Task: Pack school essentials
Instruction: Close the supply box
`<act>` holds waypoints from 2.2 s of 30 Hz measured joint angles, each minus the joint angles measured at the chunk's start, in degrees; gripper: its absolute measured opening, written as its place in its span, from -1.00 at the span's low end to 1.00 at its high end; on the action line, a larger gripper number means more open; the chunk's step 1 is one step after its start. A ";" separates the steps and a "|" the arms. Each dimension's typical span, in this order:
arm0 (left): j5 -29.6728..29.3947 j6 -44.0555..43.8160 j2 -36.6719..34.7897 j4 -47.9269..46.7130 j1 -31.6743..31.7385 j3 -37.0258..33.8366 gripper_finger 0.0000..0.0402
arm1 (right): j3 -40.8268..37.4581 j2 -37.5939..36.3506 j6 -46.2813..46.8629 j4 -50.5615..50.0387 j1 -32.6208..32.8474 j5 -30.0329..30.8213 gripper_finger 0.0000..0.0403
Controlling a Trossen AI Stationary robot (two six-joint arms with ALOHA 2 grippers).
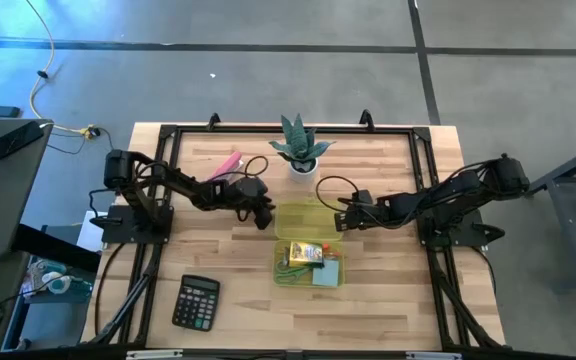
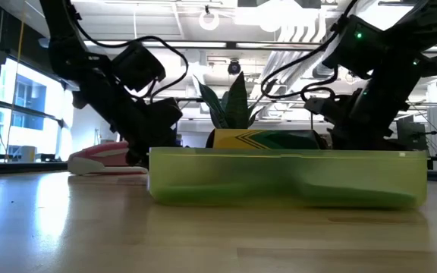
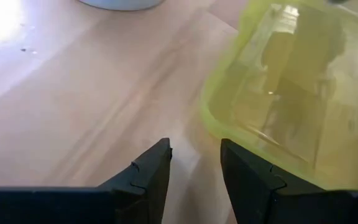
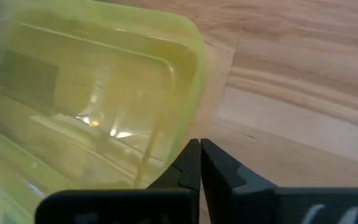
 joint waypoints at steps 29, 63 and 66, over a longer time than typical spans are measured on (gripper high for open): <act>7.78 -2.10 4.92 3.60 2.22 1.84 -0.35 | -0.11 -0.11 -5.17 0.41 2.30 7.75 -1.00; 13.79 2.36 1.22 3.47 3.95 1.90 -0.35 | 0.02 -0.26 -3.91 -2.28 9.84 21.90 -1.00; 13.64 2.43 1.22 3.56 3.96 1.90 -0.35 | 0.02 -0.28 -4.14 -2.62 10.92 24.49 -1.00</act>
